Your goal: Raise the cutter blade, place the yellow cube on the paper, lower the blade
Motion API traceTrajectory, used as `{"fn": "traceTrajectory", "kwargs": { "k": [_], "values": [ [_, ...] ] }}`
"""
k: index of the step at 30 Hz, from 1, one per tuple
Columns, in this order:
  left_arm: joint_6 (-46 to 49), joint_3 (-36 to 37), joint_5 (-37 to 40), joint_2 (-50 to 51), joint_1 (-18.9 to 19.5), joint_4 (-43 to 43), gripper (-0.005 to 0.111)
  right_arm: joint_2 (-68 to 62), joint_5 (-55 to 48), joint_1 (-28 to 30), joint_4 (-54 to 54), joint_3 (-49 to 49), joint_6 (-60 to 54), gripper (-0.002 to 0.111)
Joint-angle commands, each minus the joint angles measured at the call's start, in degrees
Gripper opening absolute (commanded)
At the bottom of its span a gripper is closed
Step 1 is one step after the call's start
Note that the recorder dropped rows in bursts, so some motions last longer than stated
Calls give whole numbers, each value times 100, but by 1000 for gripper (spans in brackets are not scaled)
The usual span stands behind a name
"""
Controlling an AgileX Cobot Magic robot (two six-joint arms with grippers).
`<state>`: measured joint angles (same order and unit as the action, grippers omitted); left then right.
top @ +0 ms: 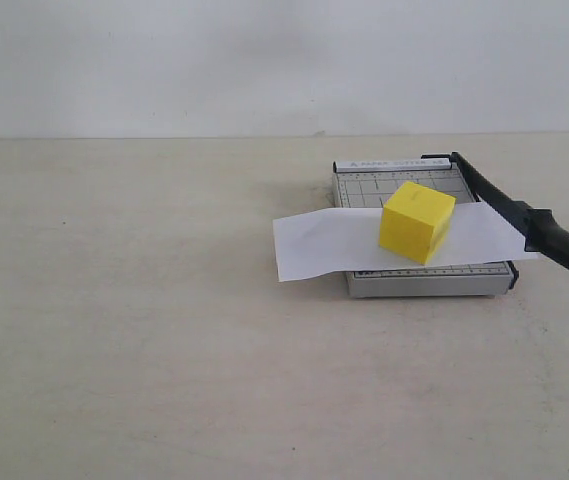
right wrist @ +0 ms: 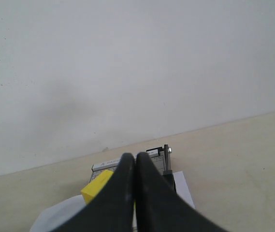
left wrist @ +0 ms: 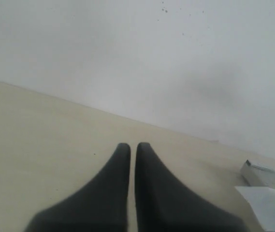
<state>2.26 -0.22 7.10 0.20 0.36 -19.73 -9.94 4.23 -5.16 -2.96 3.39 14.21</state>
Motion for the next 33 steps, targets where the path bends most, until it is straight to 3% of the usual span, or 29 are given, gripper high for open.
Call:
{"fn": "traceTrajectory", "kwargs": {
  "k": [1,3,20,26,30,33],
  "values": [
    [41,22,677,-20,76,1843,4,16,74,-9,49,-7,3,0],
    [41,22,998,-20,76,2607,4,16,74,-9,49,-7,3,0],
    [41,22,1007,-20,76,2463,4,4,215,-9,37,114,89,0],
    [41,22,1007,-20,76,2463,4,-280,-1891,-9,135,1165,-222,0],
    [41,22,1007,-20,76,2463,4,-951,-2961,-9,135,1963,-418,16],
    [41,22,978,-20,76,2463,4,-1743,-3852,-9,123,2582,-404,38]
  ]
}}
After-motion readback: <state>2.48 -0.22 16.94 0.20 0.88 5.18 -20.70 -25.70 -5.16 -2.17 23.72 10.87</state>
